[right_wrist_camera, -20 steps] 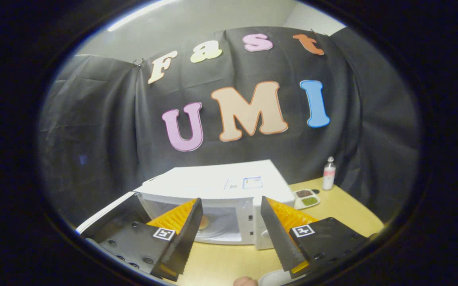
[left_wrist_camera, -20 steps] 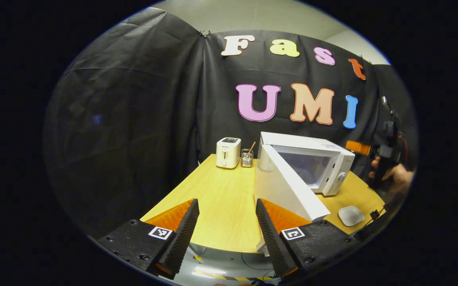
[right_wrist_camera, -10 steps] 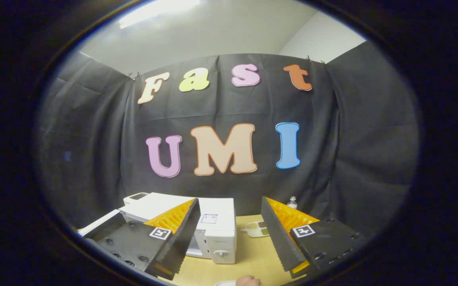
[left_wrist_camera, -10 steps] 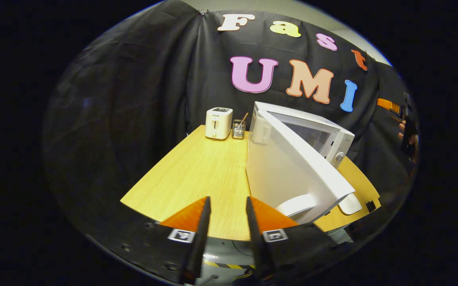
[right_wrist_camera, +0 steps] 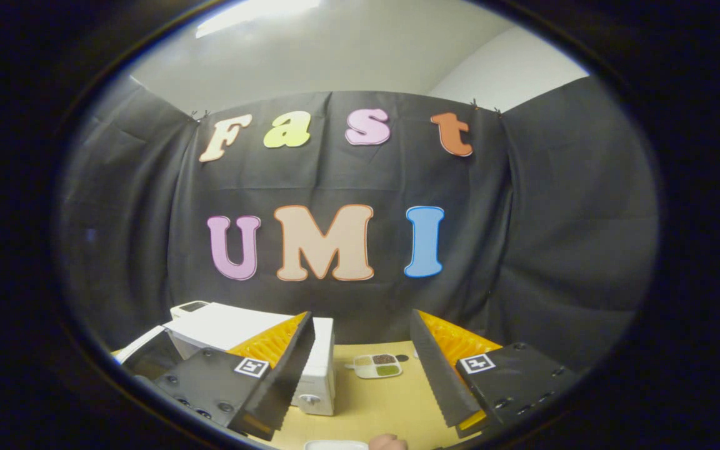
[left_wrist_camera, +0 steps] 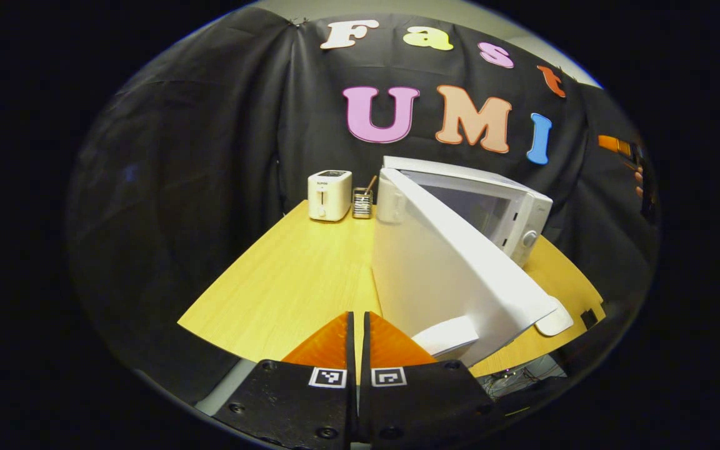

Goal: Open the microwave oven with the left hand, put the food in, and close the microwave oven.

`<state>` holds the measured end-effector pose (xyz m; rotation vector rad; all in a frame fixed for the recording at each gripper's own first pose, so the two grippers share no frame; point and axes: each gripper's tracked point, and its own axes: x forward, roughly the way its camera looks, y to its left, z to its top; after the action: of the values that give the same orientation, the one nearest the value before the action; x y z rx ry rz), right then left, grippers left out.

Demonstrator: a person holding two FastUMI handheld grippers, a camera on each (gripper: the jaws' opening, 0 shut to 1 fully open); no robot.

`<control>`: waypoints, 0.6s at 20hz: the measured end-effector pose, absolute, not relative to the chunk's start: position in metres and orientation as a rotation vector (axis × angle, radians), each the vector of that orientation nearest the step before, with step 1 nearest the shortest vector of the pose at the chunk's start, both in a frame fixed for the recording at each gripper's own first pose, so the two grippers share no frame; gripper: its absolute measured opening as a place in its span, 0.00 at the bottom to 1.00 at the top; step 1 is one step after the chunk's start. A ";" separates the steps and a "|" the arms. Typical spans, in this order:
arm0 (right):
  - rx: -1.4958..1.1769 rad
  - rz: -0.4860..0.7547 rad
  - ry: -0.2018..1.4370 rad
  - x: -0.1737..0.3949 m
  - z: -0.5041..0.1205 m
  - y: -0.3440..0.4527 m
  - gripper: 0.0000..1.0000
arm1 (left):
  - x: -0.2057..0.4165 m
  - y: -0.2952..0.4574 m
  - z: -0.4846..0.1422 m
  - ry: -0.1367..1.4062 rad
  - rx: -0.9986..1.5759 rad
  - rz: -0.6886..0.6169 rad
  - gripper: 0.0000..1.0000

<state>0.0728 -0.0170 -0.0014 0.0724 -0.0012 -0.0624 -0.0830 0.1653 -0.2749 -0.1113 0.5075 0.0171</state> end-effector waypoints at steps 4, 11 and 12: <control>0.000 -0.068 -0.024 0.073 0.004 -0.022 0.89 | -0.071 0.119 -0.273 0.515 -0.082 -0.074 0.00; -0.008 -0.018 -0.046 0.091 0.017 -0.033 0.97 | -0.028 0.052 -0.262 0.496 -0.014 -0.140 0.00; -0.001 -0.018 -0.056 0.094 0.020 -0.040 0.96 | -0.022 0.042 -0.261 0.495 -0.001 -0.150 0.00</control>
<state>0.0944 -0.0403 0.0197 -0.0013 -0.0561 -0.0184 -0.0225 0.0418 -0.2613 -0.0014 0.4947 -0.1504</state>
